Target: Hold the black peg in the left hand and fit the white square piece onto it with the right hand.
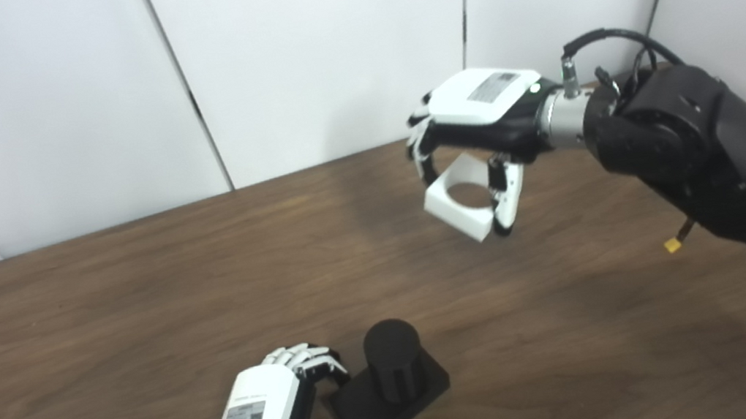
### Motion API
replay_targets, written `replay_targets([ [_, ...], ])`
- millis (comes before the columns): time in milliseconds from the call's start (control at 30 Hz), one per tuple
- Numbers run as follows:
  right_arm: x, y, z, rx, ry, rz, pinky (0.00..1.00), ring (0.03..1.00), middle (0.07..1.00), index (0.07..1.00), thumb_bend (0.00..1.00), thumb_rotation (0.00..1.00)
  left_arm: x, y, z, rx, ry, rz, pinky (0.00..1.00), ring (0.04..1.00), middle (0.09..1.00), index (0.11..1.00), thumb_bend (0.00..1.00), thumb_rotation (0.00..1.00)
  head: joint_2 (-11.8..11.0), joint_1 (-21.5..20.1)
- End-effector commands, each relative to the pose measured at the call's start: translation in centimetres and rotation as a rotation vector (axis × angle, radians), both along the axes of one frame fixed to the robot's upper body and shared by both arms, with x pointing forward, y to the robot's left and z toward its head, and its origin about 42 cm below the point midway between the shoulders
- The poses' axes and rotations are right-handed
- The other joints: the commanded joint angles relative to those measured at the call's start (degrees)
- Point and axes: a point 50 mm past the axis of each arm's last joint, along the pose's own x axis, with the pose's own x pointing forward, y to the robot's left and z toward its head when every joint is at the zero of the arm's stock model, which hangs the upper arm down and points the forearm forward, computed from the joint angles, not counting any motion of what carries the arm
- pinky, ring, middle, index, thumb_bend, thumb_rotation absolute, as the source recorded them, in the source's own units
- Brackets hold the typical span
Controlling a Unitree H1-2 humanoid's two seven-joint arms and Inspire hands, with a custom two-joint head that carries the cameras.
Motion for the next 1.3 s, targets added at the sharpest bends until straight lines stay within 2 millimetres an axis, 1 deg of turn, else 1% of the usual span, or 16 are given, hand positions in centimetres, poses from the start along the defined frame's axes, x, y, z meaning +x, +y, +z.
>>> replay_targets([
  [0, -0.7, 0.9, 2.7, 0.017, -0.07, 0.038, 0.97, 0.936, 0.816, 0.486, 0.52, 0.13, -0.4, -0.8, -1.4, 0.058, 0.06, -0.032, 0.86, 0.825, 0.762, 0.488, 0.51, 0.05, 0.25, 0.44],
  [167, -2.3, 3.1, 2.9, 0.043, -0.063, 0.14, 0.92, 0.935, 0.809, 0.484, 0.52, 0.13, -0.4, -1.3, -1.4, 0.055, 0.055, -0.033, 0.86, 0.824, 0.762, 0.488, 0.51, 0.05, 0.84, 1.49],
  [233, -3.1, 4.1, 2.7, 0.05, -0.055, 0.179, 0.92, 0.934, 0.806, 0.484, 0.52, 0.13, -0.3, -1.5, -1.4, 0.059, 0.056, -0.029, 0.86, 0.823, 0.761, 0.488, 0.51, 0.05, 1.0, 2.03],
  [333, -3.8, 4.9, 2.1, 0.053, -0.037, 0.214, 0.92, 0.923, 0.8, 0.483, 0.52, 0.13, -0.3, -1.8, -1.4, 0.065, 0.058, -0.025, 0.86, 0.828, 0.763, 0.488, 0.51, 0.05, 1.33, 2.33],
  [467, -4.2, 5.2, 1.3, 0.058, -0.015, 0.239, 0.91, 0.911, 0.795, 0.482, 0.52, 0.14, -0.2, -2.1, -1.3, 0.066, 0.055, -0.025, 0.86, 0.827, 0.759, 0.488, 0.51, 0.05, 1.68, 2.69],
  [633, -4.4, 5.6, -0.2, 0.04, 0.036, 0.248, 0.9, 0.909, 0.801, 0.484, 0.52, 0.13, -0.2, -2.5, -1.2, 0.075, 0.055, -0.022, 0.87, 0.828, 0.76, 0.489, 0.52, 0.05, 1.92, 3.33],
  [967, -3.9, 5.5, -2.9, 0.024, 0.088, 0.221, 0.94, 0.932, 0.814, 0.483, 0.52, 0.13, -0.2, -2.7, -1.2, 0.072, 0.058, -0.02, 0.87, 0.826, 0.762, 0.489, 0.52, 0.05, 1.98, 3.35],
  [1267, -3.6, 5.5, -3.3, 0.029, 0.083, 0.221, 0.96, 0.942, 0.819, 0.484, 0.52, 0.13, -0.2, -2.8, -1.0, 0.066, 0.06, -0.019, 0.87, 0.827, 0.762, 0.489, 0.52, 0.05, 2.36, 3.57],
])
